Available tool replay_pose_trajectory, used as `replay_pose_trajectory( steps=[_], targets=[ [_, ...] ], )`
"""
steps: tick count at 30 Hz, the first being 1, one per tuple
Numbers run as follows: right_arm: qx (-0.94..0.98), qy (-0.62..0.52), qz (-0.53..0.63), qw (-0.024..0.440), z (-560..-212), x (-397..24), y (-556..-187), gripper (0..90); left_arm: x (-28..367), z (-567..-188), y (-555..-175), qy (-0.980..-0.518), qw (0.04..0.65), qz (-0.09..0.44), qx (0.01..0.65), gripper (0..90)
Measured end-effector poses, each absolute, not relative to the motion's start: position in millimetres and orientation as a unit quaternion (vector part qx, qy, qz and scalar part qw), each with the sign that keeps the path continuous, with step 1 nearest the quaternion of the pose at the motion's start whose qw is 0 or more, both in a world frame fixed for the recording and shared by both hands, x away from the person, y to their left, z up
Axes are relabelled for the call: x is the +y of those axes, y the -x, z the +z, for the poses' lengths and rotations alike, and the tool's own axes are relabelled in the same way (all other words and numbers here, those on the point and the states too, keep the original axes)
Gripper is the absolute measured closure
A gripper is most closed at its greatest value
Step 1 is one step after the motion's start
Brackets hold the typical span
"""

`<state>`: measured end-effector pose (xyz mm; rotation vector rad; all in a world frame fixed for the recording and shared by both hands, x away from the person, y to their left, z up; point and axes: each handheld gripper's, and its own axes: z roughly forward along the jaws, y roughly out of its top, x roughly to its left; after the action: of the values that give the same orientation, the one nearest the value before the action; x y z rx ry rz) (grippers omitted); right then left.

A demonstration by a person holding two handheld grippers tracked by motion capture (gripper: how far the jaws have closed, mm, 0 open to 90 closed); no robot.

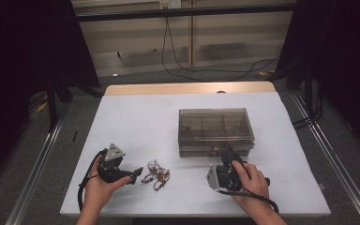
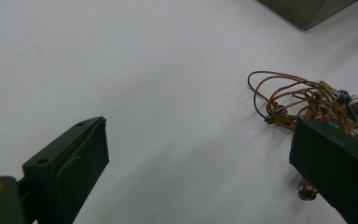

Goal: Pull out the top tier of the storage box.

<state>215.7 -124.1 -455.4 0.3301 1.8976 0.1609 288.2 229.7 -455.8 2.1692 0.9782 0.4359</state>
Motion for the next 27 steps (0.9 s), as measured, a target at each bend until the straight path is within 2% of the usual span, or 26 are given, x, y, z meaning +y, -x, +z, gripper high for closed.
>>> replay_pose_trajectory(
  steps=[5, 27],
  targets=[
    [0.803, -0.168, 0.077, 0.566, -454.7, -131.6, -214.9, 57.4, 229.9, -455.4, -288.5, -0.839, 0.355, 0.164, 0.378, 4.6],
    [0.793, -0.251, 0.125, 0.541, -449.5, -163.0, -213.9, 50.1, 220.3, -455.6, -291.2, -0.846, 0.353, 0.164, 0.365, 4.5]
  ],
)
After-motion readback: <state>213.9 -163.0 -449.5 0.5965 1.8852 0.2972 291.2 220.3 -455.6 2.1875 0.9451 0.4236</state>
